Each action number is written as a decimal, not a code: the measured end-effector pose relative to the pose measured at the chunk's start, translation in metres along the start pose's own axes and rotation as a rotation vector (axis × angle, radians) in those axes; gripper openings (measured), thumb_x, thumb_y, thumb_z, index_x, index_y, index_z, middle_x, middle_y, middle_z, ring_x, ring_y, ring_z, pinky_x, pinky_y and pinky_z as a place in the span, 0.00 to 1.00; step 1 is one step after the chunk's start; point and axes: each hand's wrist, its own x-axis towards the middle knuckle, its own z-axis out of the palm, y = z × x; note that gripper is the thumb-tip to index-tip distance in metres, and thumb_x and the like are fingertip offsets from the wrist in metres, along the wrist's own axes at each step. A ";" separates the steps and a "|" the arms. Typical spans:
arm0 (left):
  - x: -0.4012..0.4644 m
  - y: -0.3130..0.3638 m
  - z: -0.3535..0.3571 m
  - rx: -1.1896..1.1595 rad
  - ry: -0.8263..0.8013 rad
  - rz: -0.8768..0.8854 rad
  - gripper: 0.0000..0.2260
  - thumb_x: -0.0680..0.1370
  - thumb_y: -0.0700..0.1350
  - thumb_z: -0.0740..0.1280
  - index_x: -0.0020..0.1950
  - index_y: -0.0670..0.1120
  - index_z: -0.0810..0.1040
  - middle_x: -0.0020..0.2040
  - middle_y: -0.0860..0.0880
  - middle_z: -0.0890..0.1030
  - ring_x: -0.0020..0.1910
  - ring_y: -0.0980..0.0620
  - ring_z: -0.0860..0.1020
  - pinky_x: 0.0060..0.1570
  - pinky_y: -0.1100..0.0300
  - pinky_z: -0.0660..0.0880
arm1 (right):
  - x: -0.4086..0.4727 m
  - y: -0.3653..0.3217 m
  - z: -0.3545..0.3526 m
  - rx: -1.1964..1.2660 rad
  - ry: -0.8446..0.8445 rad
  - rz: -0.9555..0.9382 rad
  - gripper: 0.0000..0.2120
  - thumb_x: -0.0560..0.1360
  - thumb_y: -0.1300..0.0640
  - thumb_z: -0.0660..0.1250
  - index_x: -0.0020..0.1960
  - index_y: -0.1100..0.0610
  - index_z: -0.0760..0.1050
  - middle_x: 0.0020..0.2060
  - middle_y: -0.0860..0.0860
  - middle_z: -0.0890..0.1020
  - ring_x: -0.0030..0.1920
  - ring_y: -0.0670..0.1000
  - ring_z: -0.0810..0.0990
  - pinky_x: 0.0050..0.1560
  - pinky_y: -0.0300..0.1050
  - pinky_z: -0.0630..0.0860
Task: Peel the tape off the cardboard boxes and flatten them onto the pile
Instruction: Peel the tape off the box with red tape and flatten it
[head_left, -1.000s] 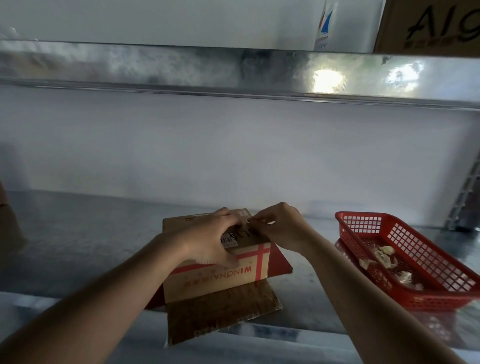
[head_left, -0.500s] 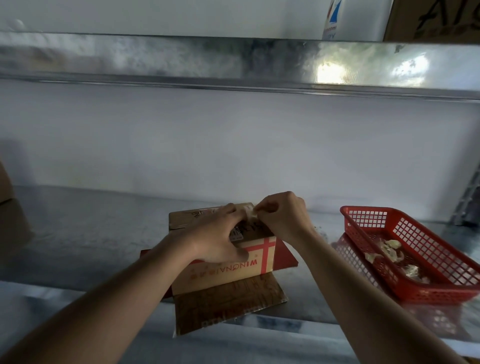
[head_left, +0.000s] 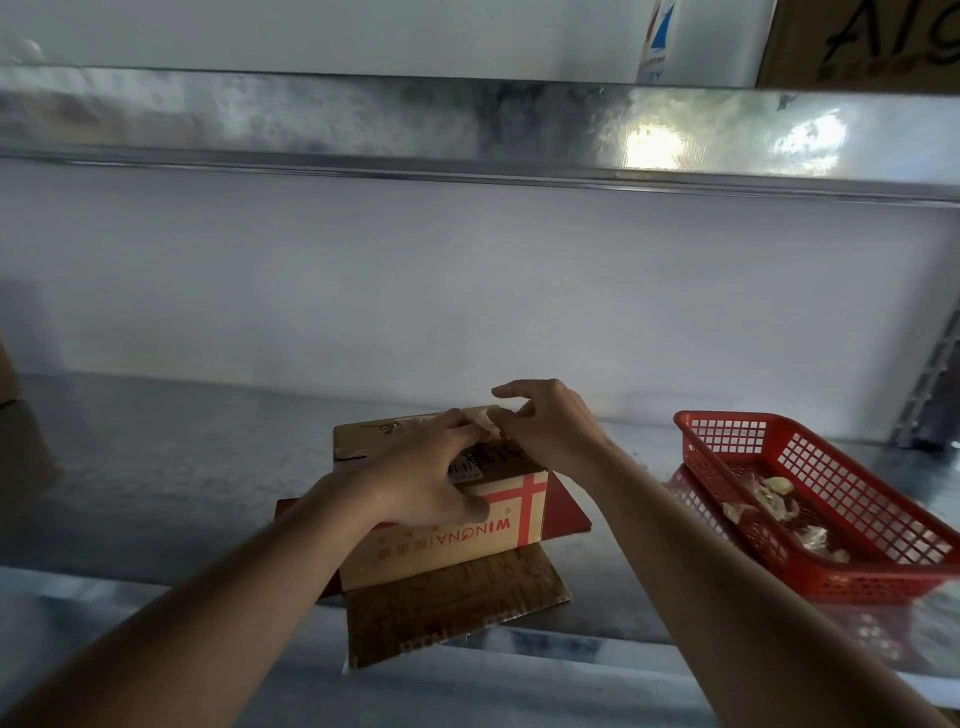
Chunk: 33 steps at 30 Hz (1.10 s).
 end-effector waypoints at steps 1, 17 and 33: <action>0.000 0.000 0.000 0.001 -0.001 0.001 0.39 0.66 0.67 0.70 0.77 0.66 0.65 0.69 0.65 0.67 0.64 0.57 0.71 0.58 0.56 0.76 | 0.001 -0.001 -0.001 -0.020 -0.020 0.004 0.13 0.80 0.42 0.69 0.61 0.45 0.82 0.48 0.46 0.86 0.46 0.47 0.83 0.50 0.50 0.83; -0.002 0.006 -0.002 0.050 -0.017 -0.022 0.38 0.71 0.62 0.72 0.79 0.59 0.65 0.67 0.62 0.67 0.59 0.57 0.74 0.55 0.57 0.79 | 0.002 -0.007 -0.008 -0.236 -0.036 0.033 0.10 0.79 0.68 0.60 0.48 0.59 0.79 0.48 0.53 0.83 0.48 0.54 0.80 0.41 0.48 0.76; -0.005 -0.013 -0.012 -0.014 -0.103 0.063 0.43 0.68 0.73 0.71 0.79 0.60 0.65 0.68 0.70 0.64 0.68 0.62 0.68 0.66 0.51 0.75 | -0.013 0.025 -0.009 0.386 0.177 0.348 0.07 0.79 0.73 0.60 0.46 0.69 0.77 0.50 0.64 0.83 0.39 0.58 0.88 0.41 0.51 0.86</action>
